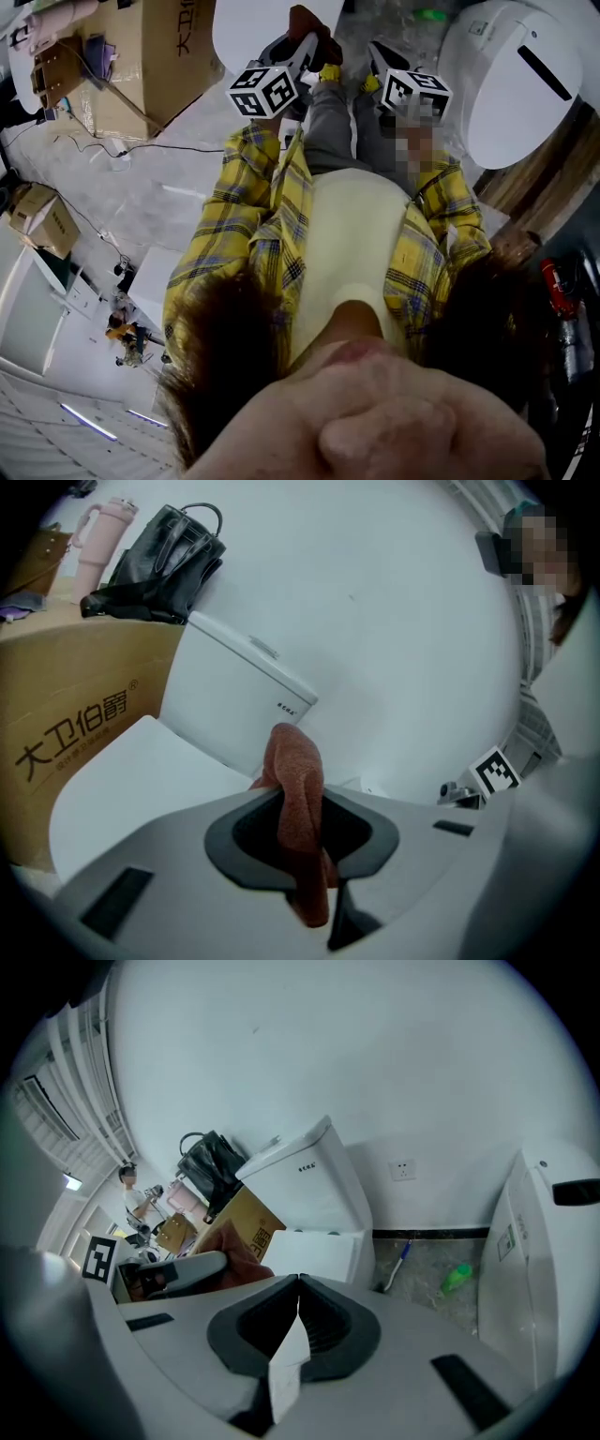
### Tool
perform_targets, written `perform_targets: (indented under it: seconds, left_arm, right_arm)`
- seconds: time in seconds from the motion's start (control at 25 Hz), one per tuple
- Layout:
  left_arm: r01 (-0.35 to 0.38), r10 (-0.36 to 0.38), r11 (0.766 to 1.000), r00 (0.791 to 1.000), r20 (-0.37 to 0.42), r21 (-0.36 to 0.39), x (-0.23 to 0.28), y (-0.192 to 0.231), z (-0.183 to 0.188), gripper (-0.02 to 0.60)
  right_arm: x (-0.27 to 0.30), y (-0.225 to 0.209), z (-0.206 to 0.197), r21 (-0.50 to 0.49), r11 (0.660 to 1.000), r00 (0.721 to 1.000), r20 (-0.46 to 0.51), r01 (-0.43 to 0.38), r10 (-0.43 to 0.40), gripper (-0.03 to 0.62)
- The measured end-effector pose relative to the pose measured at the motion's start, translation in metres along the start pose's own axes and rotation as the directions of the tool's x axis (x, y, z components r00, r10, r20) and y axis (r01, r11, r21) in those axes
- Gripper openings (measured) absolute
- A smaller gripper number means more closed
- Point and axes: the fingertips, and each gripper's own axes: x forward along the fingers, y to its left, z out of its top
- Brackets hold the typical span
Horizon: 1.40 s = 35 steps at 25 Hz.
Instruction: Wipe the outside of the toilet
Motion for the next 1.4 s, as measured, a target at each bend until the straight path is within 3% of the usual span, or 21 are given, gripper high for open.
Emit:
perform_targets:
  seconds: [0.24,0.52,1.0,1.4]
  left_arm:
    - [-0.017,0.016,1.000,1.000,0.011,0.001,-0.019,-0.017,0.011,0.083]
    - [-0.071,0.072,0.994,0.997,-0.013,0.089,-0.039,-0.027,0.013,0.083]
    - [-0.137,0.137,0.981,0.991,0.009,0.140,-0.070,-0.032,0.028,0.083]
    - [-0.132,0.128,0.977,0.991,0.036,0.166,-0.078,-0.053,0.040,0.083]
  right_arm:
    - [-0.022,0.015,0.021,-0.020,1.000,0.998,0.051,-0.021,0.022,0.025]
    - [-0.046,0.022,0.034,-0.093,0.996,0.996,0.094,0.014,-0.006,0.025]
    - [-0.074,0.046,0.048,-0.167,0.986,0.988,0.151,0.001,0.024,0.023]
    - [-0.094,0.053,0.058,-0.189,0.982,0.981,0.190,-0.002,0.039,0.023]
